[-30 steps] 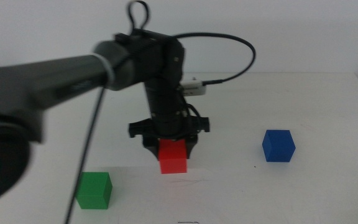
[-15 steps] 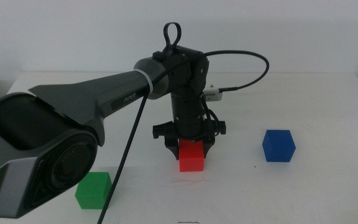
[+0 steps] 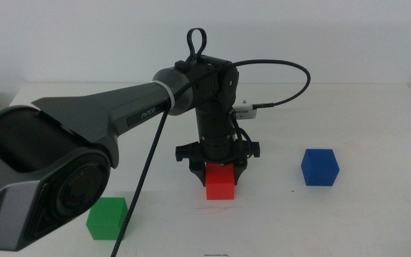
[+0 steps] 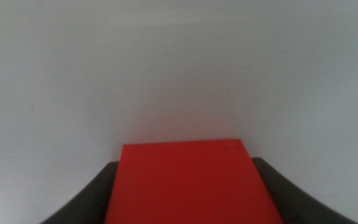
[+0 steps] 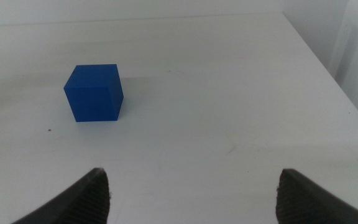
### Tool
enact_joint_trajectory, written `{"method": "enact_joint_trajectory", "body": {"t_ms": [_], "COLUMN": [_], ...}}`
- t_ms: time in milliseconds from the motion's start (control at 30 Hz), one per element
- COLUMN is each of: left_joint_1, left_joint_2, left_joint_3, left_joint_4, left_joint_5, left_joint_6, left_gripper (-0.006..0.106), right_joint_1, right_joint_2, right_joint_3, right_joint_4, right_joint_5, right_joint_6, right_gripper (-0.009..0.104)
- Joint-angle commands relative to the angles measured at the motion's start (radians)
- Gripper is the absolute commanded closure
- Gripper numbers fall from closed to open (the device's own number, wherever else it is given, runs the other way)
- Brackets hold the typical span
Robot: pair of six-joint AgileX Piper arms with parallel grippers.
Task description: Stack red cubes first, then green, then blue cubes in a specific spot.
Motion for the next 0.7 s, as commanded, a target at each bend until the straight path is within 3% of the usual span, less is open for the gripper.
{"method": "enact_joint_trajectory", "body": {"t_ms": [0,67,367,433,500,633,667], "left_joint_1": [-0.01,-0.01,-0.009,-0.009,-0.009,-0.009,-0.009], "left_joint_2": [-0.062,-0.062,-0.07,-0.071,-0.071,-0.078,-0.083], "left_joint_3": [-0.013,-0.013,-0.015,-0.015,-0.015,-0.015,-0.015], "left_joint_4": [-0.03,-0.03,-0.055,-0.055,-0.047,-0.016,-0.012], "left_joint_5": [0.106,0.106,0.106,0.106,0.106,0.106,0.106], "left_joint_6": [0.005,0.005,0.016,0.018,0.018,0.018,0.021], "left_gripper": [0.102,0.1,0.07,0.059,0.03,0.007,0.007], "right_joint_1": [-0.007,-0.007,-0.007,-0.007,-0.007,-0.007,-0.007], "right_joint_2": [-0.019,-0.019,-0.019,-0.019,-0.019,-0.019,-0.019], "right_joint_3": [-0.018,-0.018,-0.018,-0.018,-0.018,-0.018,-0.018], "right_joint_4": [-0.008,-0.008,-0.008,-0.008,-0.008,-0.008,-0.008], "right_joint_5": [-0.072,-0.072,-0.072,-0.072,-0.072,-0.072,-0.072], "right_joint_6": [-0.012,-0.012,-0.012,-0.012,-0.012,-0.012,-0.012], "right_gripper": [0.008,0.008,0.008,0.008,0.008,0.008,0.008]}}
